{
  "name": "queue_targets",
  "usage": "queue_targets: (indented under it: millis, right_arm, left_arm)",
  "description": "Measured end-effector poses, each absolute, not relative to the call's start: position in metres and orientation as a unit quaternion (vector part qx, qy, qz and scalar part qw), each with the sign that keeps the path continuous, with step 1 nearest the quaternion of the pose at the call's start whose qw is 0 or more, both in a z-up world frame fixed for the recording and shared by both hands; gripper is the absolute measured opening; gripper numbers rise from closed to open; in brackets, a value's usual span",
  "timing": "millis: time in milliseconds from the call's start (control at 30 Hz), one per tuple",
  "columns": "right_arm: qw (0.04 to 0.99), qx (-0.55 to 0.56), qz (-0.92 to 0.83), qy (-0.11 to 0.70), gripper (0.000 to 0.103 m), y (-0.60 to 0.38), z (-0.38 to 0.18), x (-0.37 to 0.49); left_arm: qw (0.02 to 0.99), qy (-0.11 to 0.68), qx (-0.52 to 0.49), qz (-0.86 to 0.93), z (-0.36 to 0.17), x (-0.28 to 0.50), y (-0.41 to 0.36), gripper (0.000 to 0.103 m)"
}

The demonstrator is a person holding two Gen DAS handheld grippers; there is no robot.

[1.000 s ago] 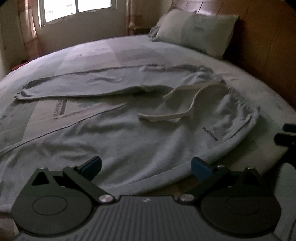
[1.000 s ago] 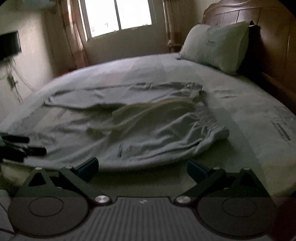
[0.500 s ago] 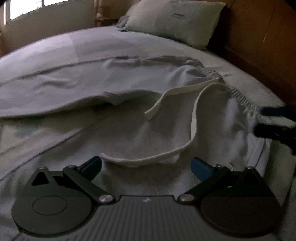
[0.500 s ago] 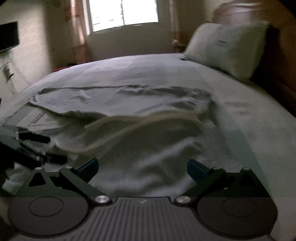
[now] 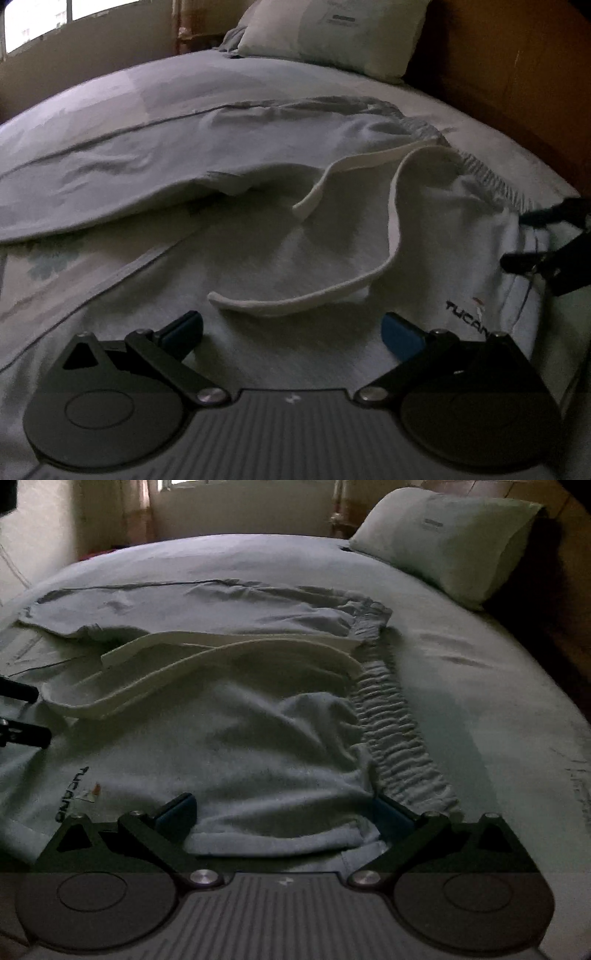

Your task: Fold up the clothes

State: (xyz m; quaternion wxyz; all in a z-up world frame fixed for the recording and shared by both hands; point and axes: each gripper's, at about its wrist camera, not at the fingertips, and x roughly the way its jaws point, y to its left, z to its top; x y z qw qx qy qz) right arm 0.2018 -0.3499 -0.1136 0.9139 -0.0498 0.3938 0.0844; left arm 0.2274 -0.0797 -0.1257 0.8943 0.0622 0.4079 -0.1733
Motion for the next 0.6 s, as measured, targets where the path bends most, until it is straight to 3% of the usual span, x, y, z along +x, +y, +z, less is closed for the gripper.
queue_targets:
  millis: [133, 233, 500, 600]
  right_arm:
    - [0.922, -0.047, 0.128, 0.363, 0.103, -0.314, -0.100, 0.199]
    - [0.905, -0.074, 0.137, 0.396, 0.103, -0.290, -0.118, 0.201]
    - [0.924, -0.036, 0.094, 0.368, 0.103, -0.304, -0.132, 0.162]
    - [0.911, -0.031, 0.092, 0.401, 0.103, -0.302, -0.120, 0.174]
  left_arm:
    - [0.899, 0.396, 0.076, -0.170, -0.118, 0.223, -0.083, 0.102]
    - [0.901, 0.393, 0.075, -0.169, -0.114, 0.220, -0.080, 0.102]
    - [0.901, 0.395, 0.075, -0.166, -0.110, 0.220, -0.070, 0.102]
    - [0.902, 0.393, 0.081, -0.162, -0.108, 0.219, -0.067, 0.102]
